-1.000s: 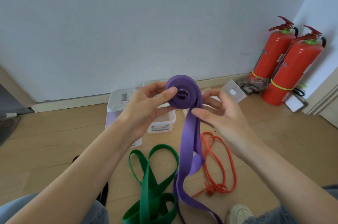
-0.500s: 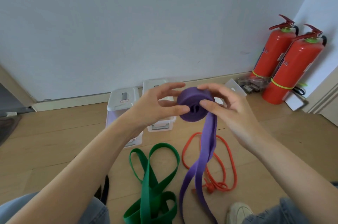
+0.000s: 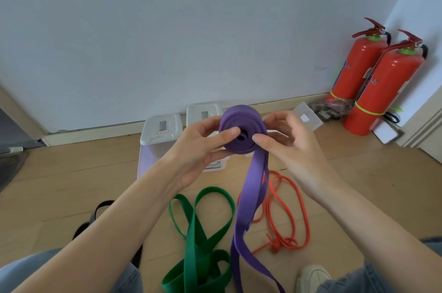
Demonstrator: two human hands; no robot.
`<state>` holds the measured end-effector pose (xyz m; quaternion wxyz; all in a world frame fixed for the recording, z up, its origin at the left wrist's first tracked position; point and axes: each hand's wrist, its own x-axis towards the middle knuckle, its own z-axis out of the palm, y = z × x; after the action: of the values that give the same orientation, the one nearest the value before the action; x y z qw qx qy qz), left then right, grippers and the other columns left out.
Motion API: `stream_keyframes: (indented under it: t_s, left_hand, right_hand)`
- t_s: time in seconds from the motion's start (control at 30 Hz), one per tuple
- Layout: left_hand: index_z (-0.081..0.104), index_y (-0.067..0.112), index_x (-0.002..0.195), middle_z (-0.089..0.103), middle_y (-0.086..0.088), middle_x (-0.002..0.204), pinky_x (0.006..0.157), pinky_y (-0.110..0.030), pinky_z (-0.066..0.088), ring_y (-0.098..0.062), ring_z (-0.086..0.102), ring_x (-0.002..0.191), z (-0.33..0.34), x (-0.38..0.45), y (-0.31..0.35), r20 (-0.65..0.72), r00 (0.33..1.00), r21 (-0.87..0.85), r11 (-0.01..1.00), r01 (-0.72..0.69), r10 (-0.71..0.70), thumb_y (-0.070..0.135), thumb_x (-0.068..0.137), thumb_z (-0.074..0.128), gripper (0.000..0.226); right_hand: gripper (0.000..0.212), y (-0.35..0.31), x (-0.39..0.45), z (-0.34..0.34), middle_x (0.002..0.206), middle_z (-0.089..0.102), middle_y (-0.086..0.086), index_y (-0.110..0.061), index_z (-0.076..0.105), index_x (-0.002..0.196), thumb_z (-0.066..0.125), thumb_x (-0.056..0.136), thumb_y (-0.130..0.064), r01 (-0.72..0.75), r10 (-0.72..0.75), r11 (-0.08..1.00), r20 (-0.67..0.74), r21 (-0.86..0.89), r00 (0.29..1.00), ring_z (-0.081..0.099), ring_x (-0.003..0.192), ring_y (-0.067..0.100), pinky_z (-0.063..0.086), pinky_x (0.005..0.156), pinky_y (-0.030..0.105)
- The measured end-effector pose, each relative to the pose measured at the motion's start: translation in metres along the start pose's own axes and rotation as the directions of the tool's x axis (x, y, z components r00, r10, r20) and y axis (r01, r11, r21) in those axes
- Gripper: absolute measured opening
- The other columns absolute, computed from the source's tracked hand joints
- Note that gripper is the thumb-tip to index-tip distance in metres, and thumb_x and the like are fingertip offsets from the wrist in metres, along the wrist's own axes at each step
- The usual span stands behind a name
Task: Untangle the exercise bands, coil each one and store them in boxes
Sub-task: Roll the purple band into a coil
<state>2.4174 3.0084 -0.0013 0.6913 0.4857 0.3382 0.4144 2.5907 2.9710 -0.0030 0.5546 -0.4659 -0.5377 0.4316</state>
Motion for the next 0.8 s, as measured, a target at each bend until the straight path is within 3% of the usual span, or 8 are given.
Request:
stream_keyframes:
  t_s: [0.1, 0.2, 0.33, 0.47, 0.53, 0.63, 0.8]
  left_hand:
    - [0.068, 0.016, 0.101, 0.068, -0.002, 0.110, 0.078, -0.027, 0.056, -0.015, 0.068, 0.093, -0.004, 0.001, 0.002, 0.017, 1.000, 0.200, 0.980, -0.011, 0.008, 0.018, 0.068, 0.073, 0.033]
    - [0.065, 0.027, 0.106, 0.068, 0.008, 0.109, 0.083, -0.022, 0.054, -0.012, 0.068, 0.094, -0.010, 0.002, 0.005, 0.080, 0.997, 0.442, 0.896, -0.045, 0.011, 0.017, 0.073, 0.075, 0.037]
    - [0.070, 0.026, 0.091, 0.071, 0.008, 0.090, 0.067, -0.017, 0.053, -0.017, 0.070, 0.081, -0.009, -0.001, 0.004, 0.128, 0.992, 0.529, 0.846, -0.066, -0.002, 0.018, 0.070, 0.078, 0.024]
    - [0.070, 0.025, 0.087, 0.072, 0.007, 0.084, 0.062, -0.019, 0.054, -0.014, 0.070, 0.073, -0.006, -0.001, 0.003, 0.049, 0.996, 0.447, 0.890, -0.083, 0.068, 0.019, 0.066, 0.079, 0.023]
    - [0.070, 0.020, 0.092, 0.072, 0.002, 0.092, 0.066, -0.024, 0.056, -0.017, 0.071, 0.079, -0.008, 0.000, 0.007, 0.001, 0.996, 0.328, 0.941, -0.087, 0.092, 0.027, 0.063, 0.075, 0.030]
    - [0.070, 0.015, 0.097, 0.072, -0.005, 0.099, 0.074, -0.031, 0.058, -0.022, 0.070, 0.088, -0.013, 0.000, 0.012, -0.016, 0.998, 0.131, 0.989, -0.065, 0.068, 0.029, 0.065, 0.070, 0.035]
    - [0.066, 0.010, 0.101, 0.072, -0.006, 0.098, 0.077, -0.030, 0.057, -0.019, 0.069, 0.089, -0.009, -0.001, 0.003, 0.011, 1.000, 0.048, 0.999, -0.002, 0.001, 0.020, 0.071, 0.064, 0.031]
  right_hand:
    - [0.027, 0.001, 0.002, -0.005, 0.095, 0.065, 0.000, -0.017, 0.057, 0.093, 0.071, 0.076, -0.001, 0.057, -0.055, 0.993, 0.018, -0.103, 0.998, 0.065, 0.081, 0.007, 0.050, 0.072, 0.016]
    - [0.033, 0.000, 0.004, -0.010, 0.096, 0.066, -0.011, -0.029, 0.061, 0.093, 0.073, 0.076, -0.003, 0.195, -0.153, 0.925, 0.151, -0.327, 0.977, 0.063, 0.092, 0.006, 0.049, 0.083, 0.023]
    - [0.034, 0.001, 0.003, -0.011, 0.090, 0.068, -0.019, -0.038, 0.065, 0.090, 0.077, 0.073, -0.011, 0.261, -0.162, 0.856, 0.248, -0.446, 0.955, 0.064, 0.090, 0.003, 0.048, 0.084, 0.022]
    - [0.035, 0.002, 0.004, -0.012, 0.096, 0.070, -0.012, -0.032, 0.061, 0.096, 0.076, 0.072, -0.011, 0.136, -0.089, 0.960, 0.194, -0.246, 0.977, 0.065, 0.094, 0.005, 0.051, 0.081, 0.020]
    - [0.043, 0.003, 0.005, -0.014, 0.105, 0.067, -0.004, -0.024, 0.054, 0.100, 0.078, 0.064, -0.019, 0.039, -0.025, 0.994, 0.122, -0.107, 0.992, 0.065, 0.093, 0.008, 0.050, 0.076, 0.018]
    - [0.042, 0.005, 0.005, -0.015, 0.106, 0.063, 0.002, -0.024, 0.054, 0.094, 0.076, 0.059, -0.028, -0.001, 0.002, 0.997, 0.022, -0.079, 1.000, 0.064, 0.092, 0.013, 0.050, 0.079, 0.024]
    - [0.031, 0.006, 0.003, -0.014, 0.099, 0.066, 0.007, -0.019, 0.058, 0.090, 0.076, 0.069, -0.005, 0.006, -0.006, 0.997, 0.009, -0.072, 1.000, 0.065, 0.084, 0.011, 0.053, 0.076, 0.023]
